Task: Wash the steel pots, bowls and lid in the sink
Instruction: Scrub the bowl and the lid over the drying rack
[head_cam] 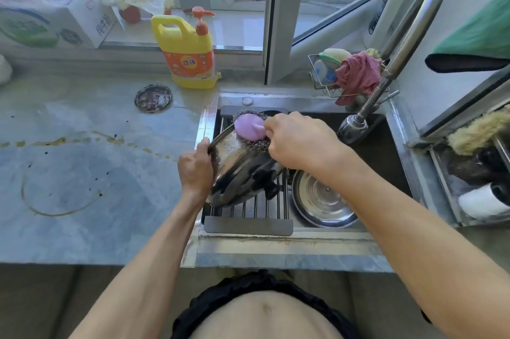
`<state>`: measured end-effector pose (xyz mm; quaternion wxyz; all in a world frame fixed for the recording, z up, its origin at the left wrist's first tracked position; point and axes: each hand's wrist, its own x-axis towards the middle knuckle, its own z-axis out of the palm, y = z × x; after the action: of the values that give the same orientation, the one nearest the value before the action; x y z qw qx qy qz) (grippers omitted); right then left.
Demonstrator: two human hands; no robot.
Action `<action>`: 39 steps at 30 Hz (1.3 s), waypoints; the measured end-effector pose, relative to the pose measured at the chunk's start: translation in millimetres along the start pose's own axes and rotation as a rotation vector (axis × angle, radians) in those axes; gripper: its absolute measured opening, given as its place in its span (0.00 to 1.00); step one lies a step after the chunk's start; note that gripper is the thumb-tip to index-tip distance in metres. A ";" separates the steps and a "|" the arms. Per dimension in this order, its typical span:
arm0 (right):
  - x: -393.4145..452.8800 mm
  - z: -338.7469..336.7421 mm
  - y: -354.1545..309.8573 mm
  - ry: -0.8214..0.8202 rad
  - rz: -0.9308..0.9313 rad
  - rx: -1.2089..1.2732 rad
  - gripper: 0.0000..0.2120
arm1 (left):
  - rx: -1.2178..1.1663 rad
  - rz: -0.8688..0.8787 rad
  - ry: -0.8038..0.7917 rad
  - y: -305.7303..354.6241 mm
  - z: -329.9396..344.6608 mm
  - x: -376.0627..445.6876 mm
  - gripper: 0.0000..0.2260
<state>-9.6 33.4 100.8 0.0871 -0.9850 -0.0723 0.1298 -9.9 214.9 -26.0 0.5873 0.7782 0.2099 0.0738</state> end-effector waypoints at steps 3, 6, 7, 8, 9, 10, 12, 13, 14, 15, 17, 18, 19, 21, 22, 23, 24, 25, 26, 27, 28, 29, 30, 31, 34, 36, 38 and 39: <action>14.4 -6.7 18.2 -0.011 0.145 0.006 0.10 | -0.041 -0.041 -0.054 -5.9 -6.1 -1.9 0.31; 6.8 -3.6 16.4 -0.011 0.130 -0.029 0.10 | 0.201 -0.014 -0.065 8.8 -10.7 -4.5 0.23; 3.6 -2.6 9.5 0.006 0.077 -0.017 0.08 | 0.313 0.009 -0.066 21.9 -4.2 -4.3 0.23; 0.1 -1.1 1.3 0.015 0.018 -0.007 0.07 | 0.395 0.045 -0.051 35.1 4.8 -3.3 0.23; -2.1 1.5 -2.7 0.011 -0.021 -0.003 0.07 | 0.451 0.072 -0.032 47.3 16.6 -5.6 0.23; 0.4 1.6 -1.9 0.006 -0.024 -0.010 0.07 | 0.490 0.096 -0.014 56.1 26.8 -8.2 0.23; 11.3 -3.6 14.9 -0.025 0.085 -0.026 0.10 | 0.521 0.185 0.021 55.9 37.4 -16.7 0.27; 14.1 -6.3 27.0 -0.038 0.159 -0.021 0.12 | 0.500 0.207 0.012 45.0 36.3 -18.3 0.29; 16.0 -7.5 38.9 -0.046 0.221 -0.001 0.12 | 0.443 0.199 0.007 33.2 31.1 -17.9 0.30; 14.2 -6.6 44.9 -0.051 0.251 0.027 0.11 | 0.357 0.154 0.012 18.6 22.4 -14.9 0.30; 8.3 -2.0 37.5 -0.041 0.186 0.058 0.09 | 0.122 0.027 0.035 -5.8 6.6 -5.2 0.25; 5.9 0.8 28.7 -0.027 0.123 0.054 0.09 | 0.020 -0.025 0.047 -12.9 0.6 -2.7 0.20; 4.1 2.5 21.2 -0.006 0.065 0.047 0.08 | -0.066 -0.062 0.050 -15.3 -2.9 -2.0 0.15; 9.9 -0.2 19.0 0.002 0.055 0.042 0.08 | -0.158 -0.109 0.048 -15.1 -5.9 -5.1 0.11; 14.6 -2.7 25.6 -0.013 0.118 0.043 0.09 | -0.159 -0.107 0.033 -14.1 -6.1 -7.2 0.11; 18.3 -5.6 31.7 -0.021 0.174 0.038 0.10 | -0.143 -0.102 0.019 -13.9 -7.1 -8.5 0.11; 19.6 -5.8 35.4 -0.030 0.199 0.026 0.10 | -0.094 -0.094 0.000 -11.2 -9.3 -9.4 0.11; 16.3 -4.1 33.4 -0.035 0.192 0.018 0.09 | -0.012 -0.082 -0.018 -8.3 -12.8 -9.2 0.12; 12.8 -3.3 25.9 -0.029 0.144 0.020 0.07 | 0.085 -0.068 -0.039 -1.1 -15.9 -8.2 0.15; 8.9 -1.2 15.4 -0.019 0.078 0.027 0.06 | 0.197 -0.069 -0.057 7.4 -16.6 -6.1 0.17; 3.9 1.2 5.3 -0.012 0.015 0.037 0.06 | 0.300 -0.074 -0.073 19.6 -12.9 -3.1 0.19; 1.8 2.7 -4.1 -0.004 -0.041 0.047 0.07 | 0.358 -0.063 -0.087 33.7 -5.2 1.6 0.19; 2.9 3.2 -9.3 0.000 -0.064 0.054 0.09 | 0.390 -0.041 -0.092 47.7 6.3 4.1 0.19; 6.6 1.3 -8.9 -0.001 -0.050 0.050 0.10 | 0.415 -0.026 -0.089 60.1 21.0 3.1 0.21; 23.5 -6.4 13.3 -0.012 0.095 -0.008 0.12 | 0.414 0.031 -0.001 60.7 42.6 -18.0 0.25; 27.3 -11.2 35.2 -0.033 0.200 -0.003 0.12 | 0.341 0.067 0.055 32.7 29.4 -25.8 0.29; 20.7 -7.4 41.7 -0.066 0.209 0.021 0.11 | 0.163 0.015 0.043 6.9 7.3 -23.6 0.29; 16.4 -4.1 39.0 -0.053 0.174 0.026 0.09 | 0.067 -0.022 0.037 -1.6 1.2 -19.5 0.27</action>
<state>11.9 -2.6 93.4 0.0863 -0.9826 0.0132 0.1636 -27.5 206.1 -25.3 0.5575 0.7937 0.2318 0.0746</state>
